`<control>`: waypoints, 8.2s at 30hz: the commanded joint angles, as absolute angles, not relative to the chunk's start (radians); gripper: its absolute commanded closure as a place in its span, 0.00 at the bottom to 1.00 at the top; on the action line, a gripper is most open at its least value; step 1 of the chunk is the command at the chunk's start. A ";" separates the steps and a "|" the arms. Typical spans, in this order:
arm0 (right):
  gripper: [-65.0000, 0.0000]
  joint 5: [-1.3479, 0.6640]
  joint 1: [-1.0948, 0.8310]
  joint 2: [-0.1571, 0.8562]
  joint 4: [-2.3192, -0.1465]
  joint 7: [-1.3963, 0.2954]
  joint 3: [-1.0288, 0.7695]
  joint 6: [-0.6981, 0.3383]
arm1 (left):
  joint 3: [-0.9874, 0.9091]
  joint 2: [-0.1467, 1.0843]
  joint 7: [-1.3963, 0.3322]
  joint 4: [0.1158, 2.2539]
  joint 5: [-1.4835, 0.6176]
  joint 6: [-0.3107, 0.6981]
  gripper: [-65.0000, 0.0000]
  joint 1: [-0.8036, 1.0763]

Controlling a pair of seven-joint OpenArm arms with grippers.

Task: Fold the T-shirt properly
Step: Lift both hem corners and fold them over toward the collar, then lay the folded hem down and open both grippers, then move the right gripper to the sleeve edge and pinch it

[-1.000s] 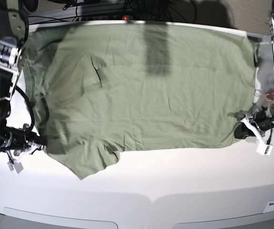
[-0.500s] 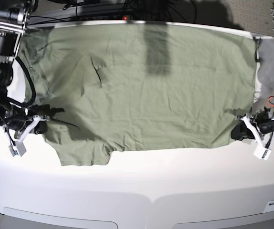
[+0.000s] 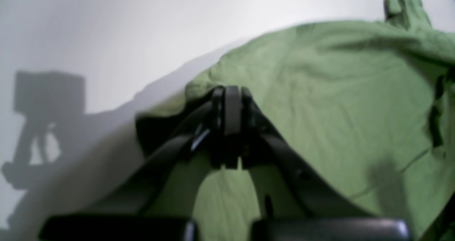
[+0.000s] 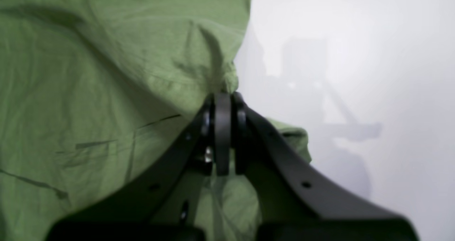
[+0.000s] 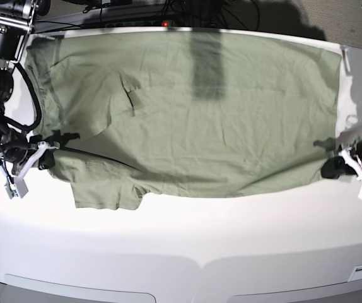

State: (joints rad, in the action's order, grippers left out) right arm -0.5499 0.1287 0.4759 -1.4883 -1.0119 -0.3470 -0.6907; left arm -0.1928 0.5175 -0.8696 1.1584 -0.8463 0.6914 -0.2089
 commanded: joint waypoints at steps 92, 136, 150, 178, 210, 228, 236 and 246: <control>1.00 -0.475 -0.239 0.590 -1.756 -1.142 -0.505 -0.698 | -0.530 0.464 -1.174 1.716 -1.021 0.698 1.00 0.352; 0.42 -0.487 -0.152 0.341 -1.694 -1.016 -0.502 -0.698 | -0.423 0.167 -1.059 1.617 -0.827 0.698 0.80 0.323; 0.42 -0.349 0.029 0.327 -1.197 -0.869 -0.502 -0.659 | -0.423 0.167 -1.014 1.142 -0.728 0.698 0.80 0.116; 0.54 -0.319 0.471 0.415 -1.121 -0.801 -0.265 -0.698 | -0.424 0.330 -1.126 1.074 -1.048 0.698 0.80 -0.053; 0.54 -0.129 0.630 0.374 -0.633 -0.544 -0.081 -0.670 | -0.424 0.330 -1.137 1.285 -1.064 0.698 0.80 -0.052; 0.54 -0.292 0.632 0.379 -0.634 -0.545 -0.081 -0.698 | -0.424 0.330 -1.137 1.285 -1.064 0.698 0.80 -0.052; 0.54 -0.294 0.665 0.379 -0.636 -0.505 -0.126 -0.698 | -0.424 0.330 -1.137 1.285 -1.065 0.698 0.80 -0.052; 0.54 -0.253 0.669 0.374 -0.634 -0.572 -0.171 -0.658 | -0.424 0.330 -1.136 1.285 -1.068 0.698 0.80 -0.052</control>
